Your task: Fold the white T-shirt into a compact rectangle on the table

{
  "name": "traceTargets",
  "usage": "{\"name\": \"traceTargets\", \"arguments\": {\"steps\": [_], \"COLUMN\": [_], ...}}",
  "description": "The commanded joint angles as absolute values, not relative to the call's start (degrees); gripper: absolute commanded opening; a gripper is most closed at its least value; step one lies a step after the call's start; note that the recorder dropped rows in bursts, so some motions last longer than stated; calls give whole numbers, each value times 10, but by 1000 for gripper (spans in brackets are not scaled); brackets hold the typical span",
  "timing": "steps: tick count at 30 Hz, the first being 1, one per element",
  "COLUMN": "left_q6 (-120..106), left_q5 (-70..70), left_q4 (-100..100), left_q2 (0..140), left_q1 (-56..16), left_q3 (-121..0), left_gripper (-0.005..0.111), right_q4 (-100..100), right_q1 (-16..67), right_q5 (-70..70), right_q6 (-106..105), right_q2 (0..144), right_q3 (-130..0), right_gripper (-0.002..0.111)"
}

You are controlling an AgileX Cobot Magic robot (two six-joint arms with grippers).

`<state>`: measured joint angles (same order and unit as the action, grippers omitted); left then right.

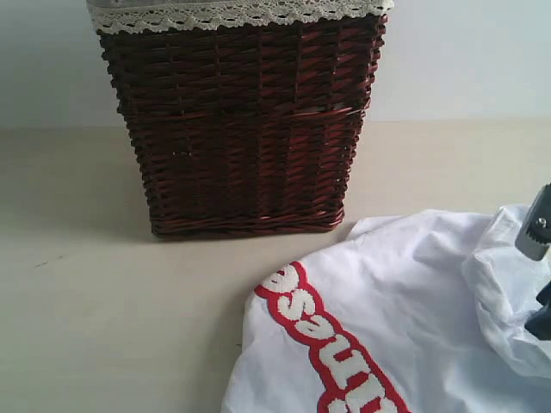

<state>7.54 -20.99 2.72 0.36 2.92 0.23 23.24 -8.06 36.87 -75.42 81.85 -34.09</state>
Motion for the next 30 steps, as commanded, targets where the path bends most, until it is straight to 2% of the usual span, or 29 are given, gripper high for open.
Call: {"name": "traceTargets", "arguments": {"steps": [1, 6, 17, 20, 26, 30], "left_q6": [77, 77, 77, 77, 77, 77], "left_q5": [-202, -202, -202, -202, -202, -202], "left_q4": [27, 27, 27, 27, 27, 27], "left_q2": [0, 0, 0, 0, 0, 0], "left_q1": [28, 28, 28, 28, 28, 28], "left_q3": [0, 0, 0, 0, 0, 0], "left_gripper": [0, 0, 0, 0, 0, 0], "right_q4": [178, 209, 211, 211, 211, 211], "right_q1": [-80, -80, -80, -80, -80, -80], "right_q5": [361, 314, 304, 296, 294, 294], "right_q6": [-862, -990, -1004, -1004, -998, -968], "right_q2": [815, 826, 889, 898, 901, 893], "right_q3": [-343, -343, -343, -343, -343, -343], "right_gripper": [42, 42, 38, 30, 1, 0]}}
